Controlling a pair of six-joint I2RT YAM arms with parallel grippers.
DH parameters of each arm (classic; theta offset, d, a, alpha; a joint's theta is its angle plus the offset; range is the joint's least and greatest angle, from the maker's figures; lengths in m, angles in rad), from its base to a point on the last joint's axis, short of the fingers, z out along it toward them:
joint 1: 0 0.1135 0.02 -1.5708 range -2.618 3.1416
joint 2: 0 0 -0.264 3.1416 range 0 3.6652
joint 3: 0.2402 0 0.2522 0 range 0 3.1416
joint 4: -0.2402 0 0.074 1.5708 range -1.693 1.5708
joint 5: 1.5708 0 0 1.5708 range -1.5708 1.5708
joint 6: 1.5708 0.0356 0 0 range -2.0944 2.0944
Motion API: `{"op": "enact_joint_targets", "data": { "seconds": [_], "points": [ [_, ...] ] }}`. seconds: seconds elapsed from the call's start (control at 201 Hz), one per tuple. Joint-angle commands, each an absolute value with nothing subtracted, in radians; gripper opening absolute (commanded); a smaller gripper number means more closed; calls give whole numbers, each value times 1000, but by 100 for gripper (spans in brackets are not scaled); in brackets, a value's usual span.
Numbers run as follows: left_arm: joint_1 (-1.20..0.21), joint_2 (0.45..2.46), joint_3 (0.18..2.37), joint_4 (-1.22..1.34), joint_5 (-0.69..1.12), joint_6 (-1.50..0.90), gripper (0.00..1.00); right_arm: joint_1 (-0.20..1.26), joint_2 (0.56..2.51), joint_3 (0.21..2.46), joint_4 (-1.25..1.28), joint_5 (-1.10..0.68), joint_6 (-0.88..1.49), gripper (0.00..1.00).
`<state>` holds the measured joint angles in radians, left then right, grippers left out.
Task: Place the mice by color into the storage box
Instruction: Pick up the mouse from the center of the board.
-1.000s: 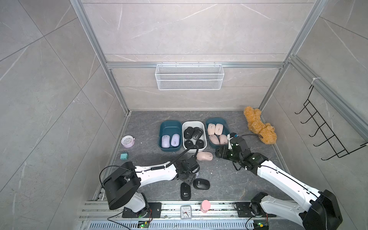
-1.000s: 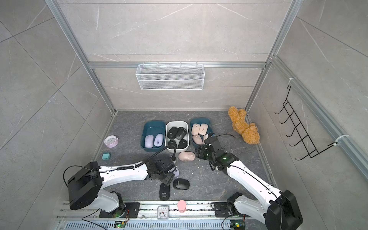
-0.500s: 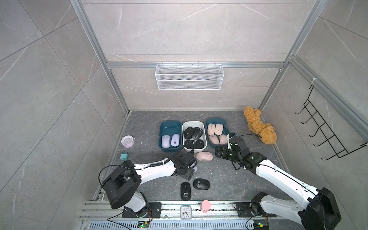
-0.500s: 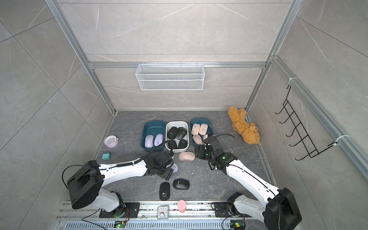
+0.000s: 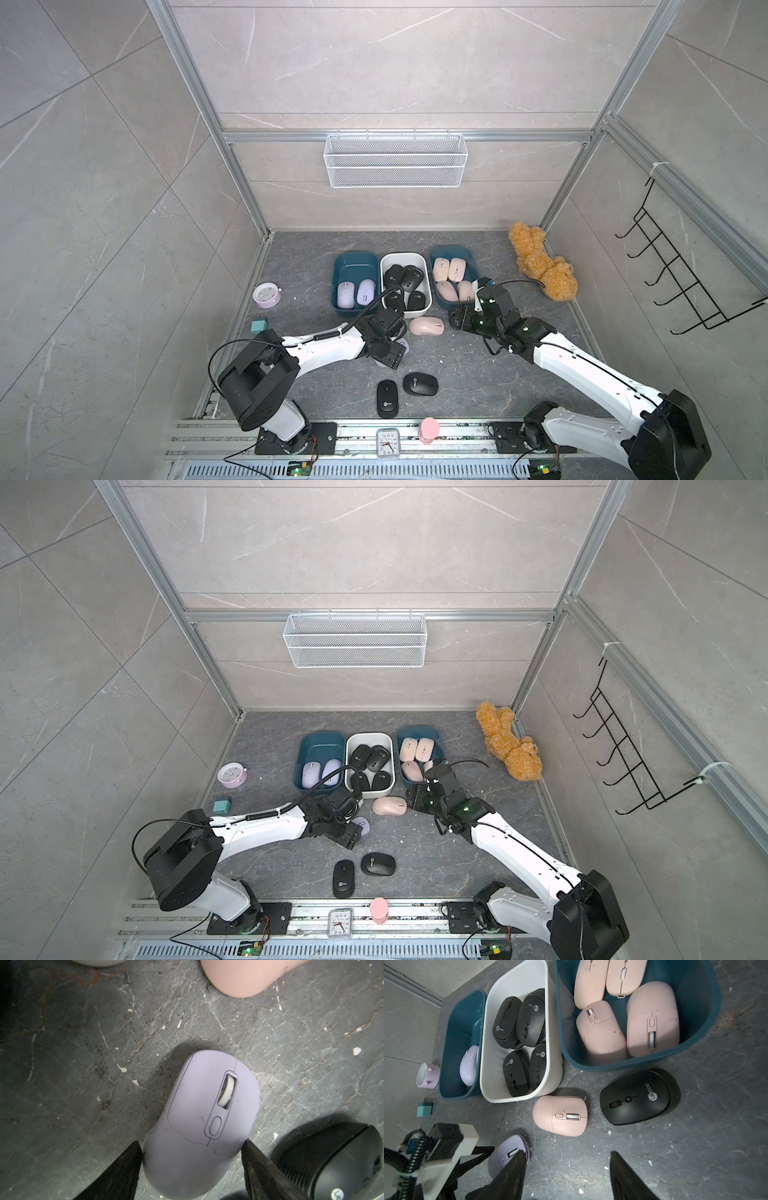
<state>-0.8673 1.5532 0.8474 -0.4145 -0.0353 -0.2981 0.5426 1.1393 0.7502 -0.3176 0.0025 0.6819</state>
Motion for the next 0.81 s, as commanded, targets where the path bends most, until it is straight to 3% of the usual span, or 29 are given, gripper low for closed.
{"op": "enact_joint_targets", "data": {
  "seconds": [0.0,0.802],
  "points": [
    [-855,1582,871,-393,7,-268,76,539,1149,773,-306,-3,693,65],
    [-861,1710,920,-449,-28,-303,71,538,1161,767,-295,-5,699,65]
  ]
}}
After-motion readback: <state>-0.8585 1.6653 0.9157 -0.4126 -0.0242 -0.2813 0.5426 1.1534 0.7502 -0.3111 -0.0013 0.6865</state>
